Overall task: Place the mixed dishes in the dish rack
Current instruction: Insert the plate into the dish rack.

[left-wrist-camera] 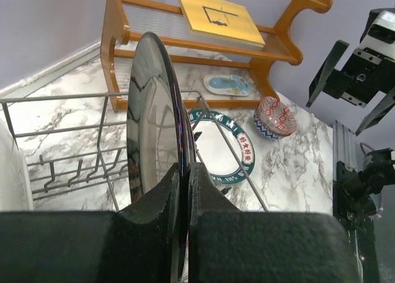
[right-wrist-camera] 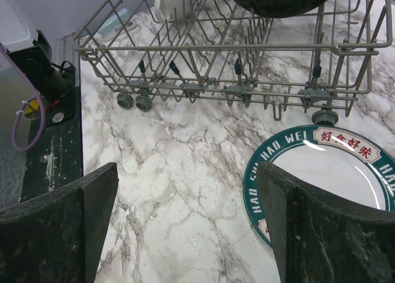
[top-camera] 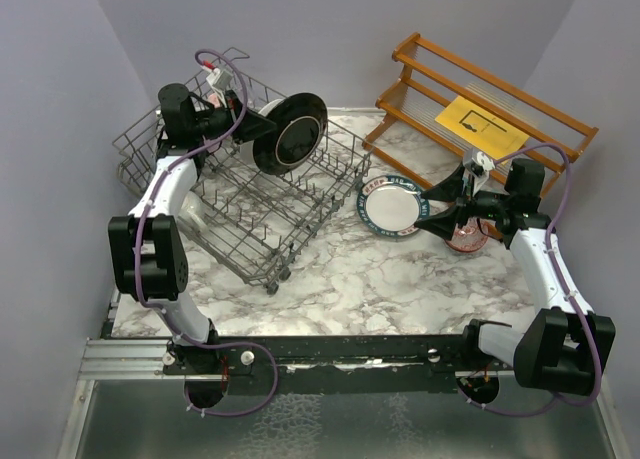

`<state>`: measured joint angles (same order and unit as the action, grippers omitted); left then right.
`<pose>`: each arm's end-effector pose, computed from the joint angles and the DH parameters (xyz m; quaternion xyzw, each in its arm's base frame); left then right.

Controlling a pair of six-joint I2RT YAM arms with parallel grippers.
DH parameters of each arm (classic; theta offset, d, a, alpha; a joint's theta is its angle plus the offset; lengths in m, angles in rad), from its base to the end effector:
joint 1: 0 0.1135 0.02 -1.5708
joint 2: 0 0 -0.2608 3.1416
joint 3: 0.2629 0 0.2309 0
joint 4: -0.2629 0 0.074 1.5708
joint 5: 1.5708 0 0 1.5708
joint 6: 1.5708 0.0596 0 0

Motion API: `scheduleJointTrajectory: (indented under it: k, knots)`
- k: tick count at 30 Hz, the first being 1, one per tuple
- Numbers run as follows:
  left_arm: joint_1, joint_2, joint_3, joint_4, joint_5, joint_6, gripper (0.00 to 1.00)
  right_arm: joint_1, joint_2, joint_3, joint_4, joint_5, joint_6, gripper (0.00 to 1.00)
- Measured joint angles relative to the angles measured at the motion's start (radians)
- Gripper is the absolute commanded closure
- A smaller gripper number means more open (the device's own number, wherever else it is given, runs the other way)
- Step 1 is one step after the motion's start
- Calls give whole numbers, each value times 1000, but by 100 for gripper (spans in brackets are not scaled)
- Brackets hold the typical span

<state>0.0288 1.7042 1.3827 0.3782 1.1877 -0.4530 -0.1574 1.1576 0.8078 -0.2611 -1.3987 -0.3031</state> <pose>0.3827 -0.0443 0.3639 0.2592 0.6498 -0.5025 0.5080 0.2208 0.0244 0.2840 -0.3458 0.6554 0.4753 0.4743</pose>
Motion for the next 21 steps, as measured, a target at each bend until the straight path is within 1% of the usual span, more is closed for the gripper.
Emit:
scheduleJointTrajectory:
  k: [11, 21]
  knots:
    - [0, 62, -43, 2, -7, 46, 100, 0, 0, 0, 0, 0, 0, 7]
    - [-3, 62, -74, 17, -7, 108, 100, 0, 0, 0, 0, 0, 0, 7]
